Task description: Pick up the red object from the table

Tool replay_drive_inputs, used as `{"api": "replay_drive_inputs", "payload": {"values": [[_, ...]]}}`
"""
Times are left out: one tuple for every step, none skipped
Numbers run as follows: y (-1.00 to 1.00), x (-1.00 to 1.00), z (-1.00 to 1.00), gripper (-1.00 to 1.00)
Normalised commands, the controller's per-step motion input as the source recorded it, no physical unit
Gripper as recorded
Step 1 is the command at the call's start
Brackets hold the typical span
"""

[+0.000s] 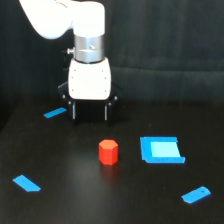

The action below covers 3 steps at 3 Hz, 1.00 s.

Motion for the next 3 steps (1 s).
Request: {"api": "replay_drive_inputs", "payload": {"values": [[-0.79,0.93,-0.15,0.91],[-0.78,0.68,-0.11,0.99],[-0.75,0.29,0.14,0.97]]}}
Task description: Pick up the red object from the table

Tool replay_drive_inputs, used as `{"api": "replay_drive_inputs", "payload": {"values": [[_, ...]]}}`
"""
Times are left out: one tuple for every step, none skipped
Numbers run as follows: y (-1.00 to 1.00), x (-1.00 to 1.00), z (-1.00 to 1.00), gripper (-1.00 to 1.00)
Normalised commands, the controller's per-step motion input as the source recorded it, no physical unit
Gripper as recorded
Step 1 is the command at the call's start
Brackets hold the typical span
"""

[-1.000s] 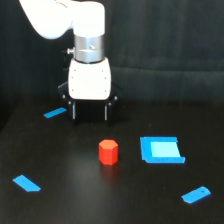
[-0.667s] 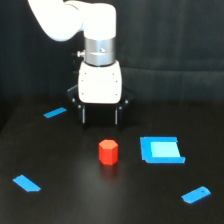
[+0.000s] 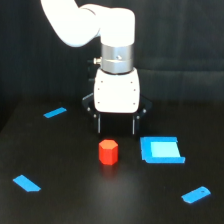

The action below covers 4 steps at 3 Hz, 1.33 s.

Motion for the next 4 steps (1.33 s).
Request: {"api": "replay_drive_inputs", "payload": {"values": [[-0.63,-0.12,-0.01,1.0],[-0.63,-0.17,0.15,0.99],[-0.56,-0.08,0.06,0.93],[-0.49,-0.04,-0.11,0.97]]}}
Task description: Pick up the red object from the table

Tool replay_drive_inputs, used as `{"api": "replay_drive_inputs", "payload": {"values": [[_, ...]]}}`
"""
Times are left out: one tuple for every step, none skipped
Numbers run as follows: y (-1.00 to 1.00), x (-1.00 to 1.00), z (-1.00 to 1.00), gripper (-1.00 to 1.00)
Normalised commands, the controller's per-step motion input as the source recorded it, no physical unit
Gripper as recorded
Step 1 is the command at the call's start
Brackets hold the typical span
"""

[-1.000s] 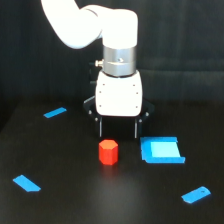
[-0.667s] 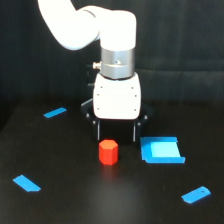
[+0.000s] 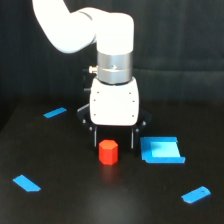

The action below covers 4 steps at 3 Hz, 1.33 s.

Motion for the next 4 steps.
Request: {"api": "replay_drive_inputs", "payload": {"values": [[-0.27,0.09,-0.13,0.6],[-0.24,0.05,-0.24,0.05],[-0.09,-0.05,-0.1,-0.72],[-0.04,-0.04,-0.18,-1.0]]}}
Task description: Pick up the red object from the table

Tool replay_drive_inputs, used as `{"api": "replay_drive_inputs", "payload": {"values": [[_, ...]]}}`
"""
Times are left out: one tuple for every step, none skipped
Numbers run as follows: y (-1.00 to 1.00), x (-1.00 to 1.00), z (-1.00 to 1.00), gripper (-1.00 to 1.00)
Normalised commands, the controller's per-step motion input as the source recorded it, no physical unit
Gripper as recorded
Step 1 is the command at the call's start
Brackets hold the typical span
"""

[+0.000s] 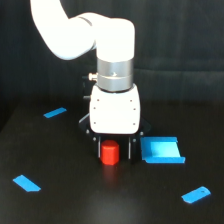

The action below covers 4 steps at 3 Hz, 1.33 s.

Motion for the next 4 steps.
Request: {"api": "replay_drive_inputs", "payload": {"values": [[0.11,-0.16,-0.16,-1.0],[0.1,-0.13,-0.05,-0.89],[0.04,-0.04,0.08,-1.0],[-0.03,-0.27,1.0,-0.97]]}}
